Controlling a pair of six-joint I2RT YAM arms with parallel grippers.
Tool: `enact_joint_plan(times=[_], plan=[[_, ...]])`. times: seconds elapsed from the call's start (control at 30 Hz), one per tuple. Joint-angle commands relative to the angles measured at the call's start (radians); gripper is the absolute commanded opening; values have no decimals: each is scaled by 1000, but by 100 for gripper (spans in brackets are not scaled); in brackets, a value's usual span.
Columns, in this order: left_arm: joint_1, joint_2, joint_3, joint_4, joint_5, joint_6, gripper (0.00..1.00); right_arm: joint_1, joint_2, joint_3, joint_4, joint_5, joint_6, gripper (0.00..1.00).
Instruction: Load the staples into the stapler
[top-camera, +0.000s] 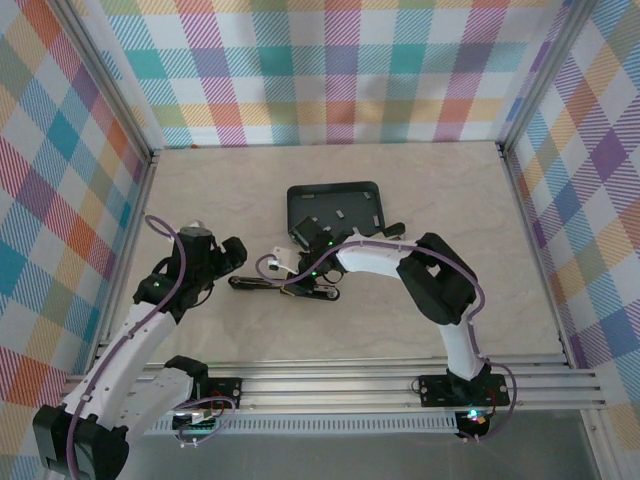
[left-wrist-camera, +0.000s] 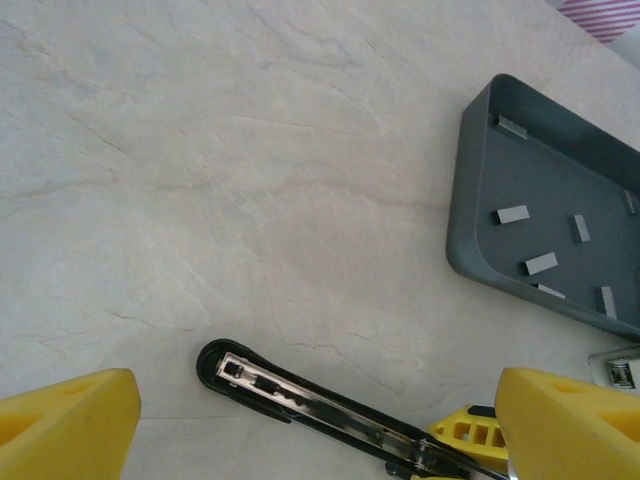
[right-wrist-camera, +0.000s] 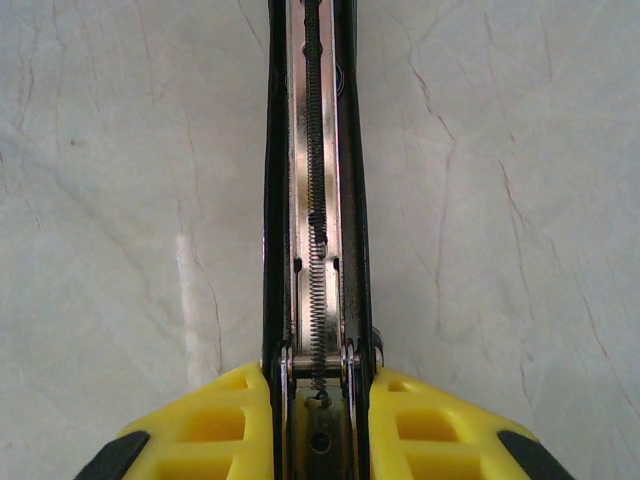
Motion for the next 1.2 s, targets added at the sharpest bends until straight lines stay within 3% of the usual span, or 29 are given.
enact_joint_plan(times=[0.0, 0.17, 0.47, 0.67, 0.9, 1.17], plan=[[15, 2, 32, -29, -38, 21, 91, 11, 31, 55, -7, -68, -10, 12], [15, 1, 39, -32, -42, 20, 91, 13, 47, 72, -7, -76, -7, 19], [15, 14, 71, -28, -17, 37, 90, 13, 18, 71, -7, -80, -11, 49], [15, 49, 135, -1, 40, 107, 88, -19, -96, 16, 53, -84, 45, 54], [-16, 255, 294, 67, 172, 237, 84, -152, -297, -115, 75, -104, 191, 55], [-188, 617, 592, 81, 231, 401, 84, -416, -487, -240, 12, -111, 430, 55]])
